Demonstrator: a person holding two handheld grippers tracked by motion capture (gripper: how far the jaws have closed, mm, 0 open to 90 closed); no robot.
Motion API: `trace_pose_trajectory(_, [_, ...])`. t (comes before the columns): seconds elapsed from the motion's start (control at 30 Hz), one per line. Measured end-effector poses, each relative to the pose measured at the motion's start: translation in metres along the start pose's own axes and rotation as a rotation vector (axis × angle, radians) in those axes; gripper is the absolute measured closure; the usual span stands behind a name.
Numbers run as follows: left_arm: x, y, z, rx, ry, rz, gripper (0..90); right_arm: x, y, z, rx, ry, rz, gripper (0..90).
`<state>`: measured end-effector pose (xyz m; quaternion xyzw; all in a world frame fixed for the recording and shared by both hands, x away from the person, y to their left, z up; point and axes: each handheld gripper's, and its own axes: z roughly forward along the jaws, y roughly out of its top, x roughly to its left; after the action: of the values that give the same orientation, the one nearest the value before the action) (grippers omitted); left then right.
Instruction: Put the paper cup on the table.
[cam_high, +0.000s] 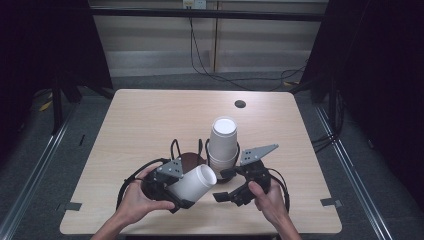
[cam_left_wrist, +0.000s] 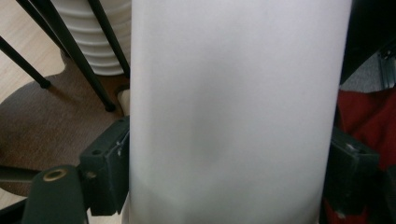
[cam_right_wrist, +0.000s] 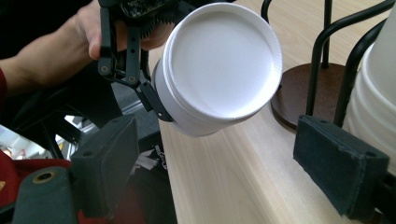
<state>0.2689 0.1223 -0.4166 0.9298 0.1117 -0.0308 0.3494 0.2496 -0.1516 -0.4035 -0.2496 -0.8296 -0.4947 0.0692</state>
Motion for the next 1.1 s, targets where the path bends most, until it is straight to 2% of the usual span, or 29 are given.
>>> trace_pose_trajectory(0.2, [-0.003,0.004,-0.001,0.058,0.004,0.025,18.5,0.000,0.002,0.003,0.041,0.016,-0.009,14.5])
trace_pose_trajectory(0.3, [-0.003,0.005,-0.002,0.067,0.006,0.026,18.5,0.000,0.003,0.002,0.054,0.034,-0.010,14.4])
trace_pose_trajectory(0.53, [-0.001,0.020,-0.006,0.119,0.011,0.061,18.6,-0.001,0.009,0.008,0.132,0.052,-0.029,14.2])
trace_pose_trajectory(0.63, [-0.002,0.025,-0.003,0.179,0.019,0.088,18.6,-0.002,0.015,0.010,0.171,0.044,-0.036,15.3])
trace_pose_trajectory(0.73, [-0.005,0.026,-0.001,0.202,0.022,0.104,18.6,-0.003,0.016,0.012,0.196,0.032,-0.045,15.5])
trace_pose_trajectory(0.8, [-0.007,0.026,0.002,0.233,0.031,0.111,18.7,-0.005,0.016,0.014,0.213,0.051,-0.047,15.6])
trace_pose_trajectory(0.83, [-0.007,0.025,0.003,0.241,0.034,0.119,18.7,-0.006,0.015,0.016,0.222,0.054,-0.054,15.6])
trace_pose_trajectory(0.87, [-0.009,0.024,0.004,0.239,0.029,0.109,18.7,-0.007,0.015,0.017,0.228,0.047,-0.059,15.6])
trace_pose_trajectory(0.9, [-0.009,0.024,0.005,0.247,0.028,0.121,18.7,-0.008,0.014,0.020,0.232,0.050,-0.064,15.6])
trace_pose_trajectory(1.1, [-0.013,0.024,0.013,0.279,0.029,0.143,18.7,-0.008,0.010,0.031,0.276,0.091,-0.077,15.6])
